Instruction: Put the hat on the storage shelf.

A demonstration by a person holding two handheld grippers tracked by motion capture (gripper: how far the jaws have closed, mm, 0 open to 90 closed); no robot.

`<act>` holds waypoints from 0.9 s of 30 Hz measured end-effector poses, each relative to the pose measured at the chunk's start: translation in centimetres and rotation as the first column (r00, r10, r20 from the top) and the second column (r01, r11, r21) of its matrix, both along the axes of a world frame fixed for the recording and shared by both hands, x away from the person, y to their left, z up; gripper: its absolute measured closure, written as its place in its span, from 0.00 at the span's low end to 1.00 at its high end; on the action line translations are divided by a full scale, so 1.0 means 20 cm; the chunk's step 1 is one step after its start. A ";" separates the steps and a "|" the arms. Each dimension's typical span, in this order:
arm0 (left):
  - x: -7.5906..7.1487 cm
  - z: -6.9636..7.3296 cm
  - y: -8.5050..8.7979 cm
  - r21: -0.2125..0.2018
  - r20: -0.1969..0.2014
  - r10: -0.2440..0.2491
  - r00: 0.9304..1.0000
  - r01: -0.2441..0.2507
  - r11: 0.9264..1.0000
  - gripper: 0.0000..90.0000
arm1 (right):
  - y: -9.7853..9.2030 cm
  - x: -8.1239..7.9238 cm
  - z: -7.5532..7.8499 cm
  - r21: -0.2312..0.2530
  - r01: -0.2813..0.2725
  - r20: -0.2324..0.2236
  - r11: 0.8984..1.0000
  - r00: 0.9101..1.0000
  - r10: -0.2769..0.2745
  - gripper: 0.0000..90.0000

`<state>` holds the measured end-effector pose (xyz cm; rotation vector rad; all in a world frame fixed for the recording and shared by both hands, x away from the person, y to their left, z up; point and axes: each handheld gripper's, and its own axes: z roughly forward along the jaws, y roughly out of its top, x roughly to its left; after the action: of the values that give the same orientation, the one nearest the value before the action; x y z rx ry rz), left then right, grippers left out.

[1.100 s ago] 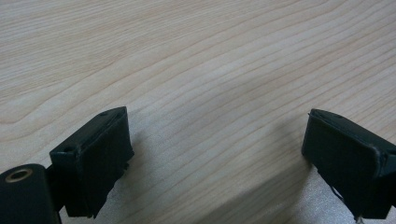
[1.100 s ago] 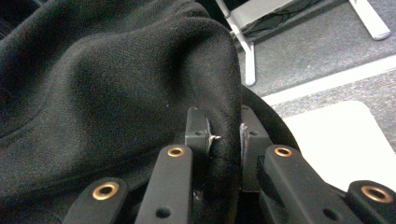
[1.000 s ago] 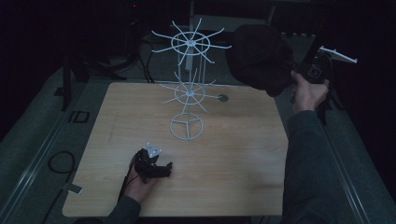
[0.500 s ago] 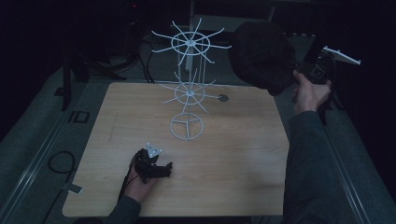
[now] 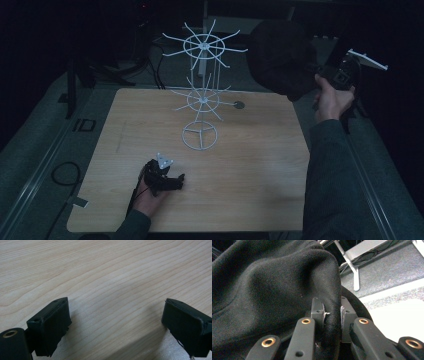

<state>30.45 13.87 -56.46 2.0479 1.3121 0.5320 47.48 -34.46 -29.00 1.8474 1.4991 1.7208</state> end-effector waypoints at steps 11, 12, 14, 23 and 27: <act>0.00 0.00 0.00 -0.001 0.000 0.001 1.000 -0.001 1.000 0.10 | 0.00 -0.02 -0.01 0.037 -0.030 0.018 0.999 0.999 0.030 0.87; 0.00 0.00 0.00 -0.002 0.001 0.002 1.000 -0.002 1.000 0.10 | 0.00 -0.03 -0.01 0.039 -0.036 0.022 0.999 0.999 0.035 0.87; 0.00 0.00 0.00 -0.001 0.001 0.001 1.000 -0.001 1.000 0.10 | 0.01 -0.03 -0.01 0.045 -0.039 0.023 0.998 0.999 0.038 0.87; 0.00 0.00 0.00 -0.003 0.002 0.002 1.000 -0.002 1.000 0.10 | -0.02 -0.06 0.00 0.067 -0.043 0.043 0.997 0.998 0.040 0.87; 0.00 0.00 0.00 -0.003 0.002 0.003 1.000 -0.003 1.000 0.10 | -0.01 -0.07 0.01 0.077 -0.055 0.052 0.996 0.997 0.051 0.87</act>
<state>30.44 13.83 -56.48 2.0425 1.3138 0.5332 46.05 -34.69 -28.70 1.8019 1.4954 1.8610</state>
